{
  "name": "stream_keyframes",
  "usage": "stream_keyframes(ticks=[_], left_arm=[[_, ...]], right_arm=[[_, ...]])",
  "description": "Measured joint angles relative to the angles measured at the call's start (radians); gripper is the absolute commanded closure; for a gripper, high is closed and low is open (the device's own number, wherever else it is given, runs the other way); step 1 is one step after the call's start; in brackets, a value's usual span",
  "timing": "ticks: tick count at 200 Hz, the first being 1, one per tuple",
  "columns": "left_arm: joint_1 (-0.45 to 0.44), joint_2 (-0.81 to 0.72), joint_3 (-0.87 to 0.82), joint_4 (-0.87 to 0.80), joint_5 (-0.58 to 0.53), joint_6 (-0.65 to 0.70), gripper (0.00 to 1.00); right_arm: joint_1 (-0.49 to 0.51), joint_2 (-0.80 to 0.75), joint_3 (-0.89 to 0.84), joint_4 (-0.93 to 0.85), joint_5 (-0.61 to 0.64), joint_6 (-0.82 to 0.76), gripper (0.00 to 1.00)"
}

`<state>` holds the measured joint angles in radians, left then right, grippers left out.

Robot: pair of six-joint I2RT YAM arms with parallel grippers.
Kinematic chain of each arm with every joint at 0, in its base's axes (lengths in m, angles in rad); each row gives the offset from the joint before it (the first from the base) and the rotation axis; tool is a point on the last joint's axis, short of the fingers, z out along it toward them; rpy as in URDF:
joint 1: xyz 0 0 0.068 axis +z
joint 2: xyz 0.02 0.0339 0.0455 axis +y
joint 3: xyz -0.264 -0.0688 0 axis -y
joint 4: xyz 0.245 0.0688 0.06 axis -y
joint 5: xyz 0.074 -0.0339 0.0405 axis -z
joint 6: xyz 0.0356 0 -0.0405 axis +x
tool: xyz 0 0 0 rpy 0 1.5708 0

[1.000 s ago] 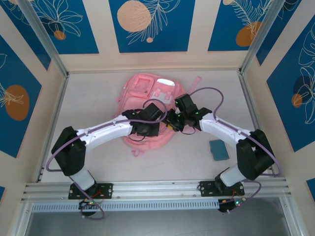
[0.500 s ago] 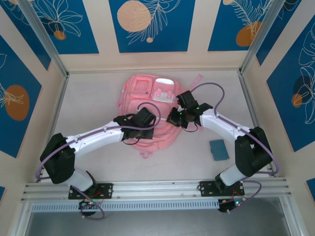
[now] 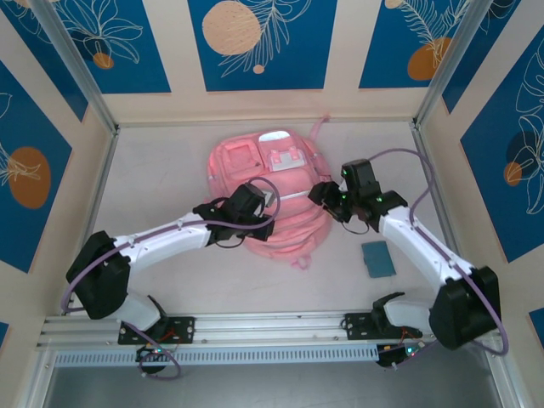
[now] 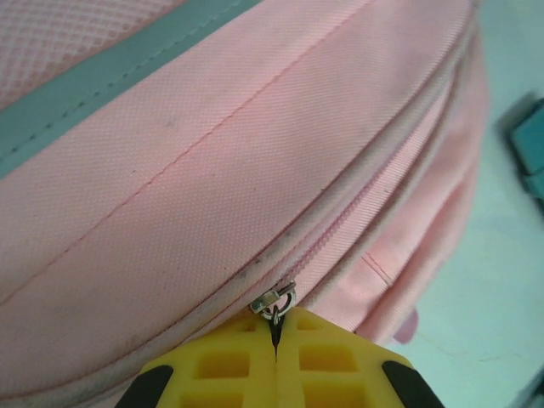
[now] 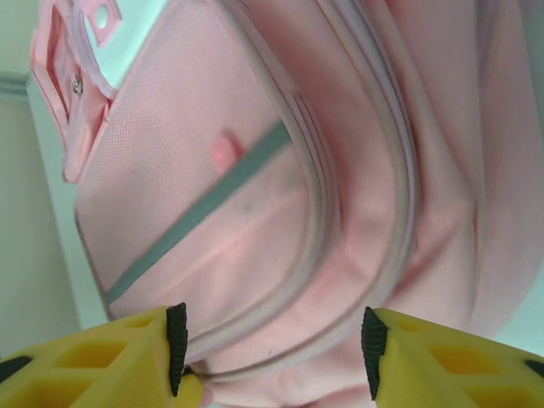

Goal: Pack the student bag

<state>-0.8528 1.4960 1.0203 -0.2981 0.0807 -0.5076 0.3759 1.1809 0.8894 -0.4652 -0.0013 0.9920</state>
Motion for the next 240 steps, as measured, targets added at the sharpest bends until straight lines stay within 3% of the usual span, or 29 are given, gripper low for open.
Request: stream_keyframes(ticks=[31, 89, 157, 206, 240], left_arm=[[-0.020, 0.029, 0.043, 0.010, 0.041, 0.018, 1.00], [-0.031, 0.072, 0.090, -0.007, 0.075, 0.034, 1.00], [-0.031, 0.106, 0.152, -0.118, 0.053, 0.087, 1.00], [-0.006, 0.089, 0.147, -0.229, 0.009, 0.172, 1.00], [0.064, 0.032, 0.107, -0.286, -0.034, 0.199, 1.00]], right_arm=[[0.027, -0.079, -0.083, 0.008, 0.002, 0.135, 0.45], [0.066, 0.024, -0.100, 0.129, -0.054, 0.235, 0.50], [0.083, 0.134, -0.032, 0.141, -0.055, 0.246, 0.90], [0.082, 0.154, 0.039, 0.028, -0.013, 0.184, 0.92], [0.082, 0.185, 0.068, 0.007, -0.013, 0.151, 0.92]])
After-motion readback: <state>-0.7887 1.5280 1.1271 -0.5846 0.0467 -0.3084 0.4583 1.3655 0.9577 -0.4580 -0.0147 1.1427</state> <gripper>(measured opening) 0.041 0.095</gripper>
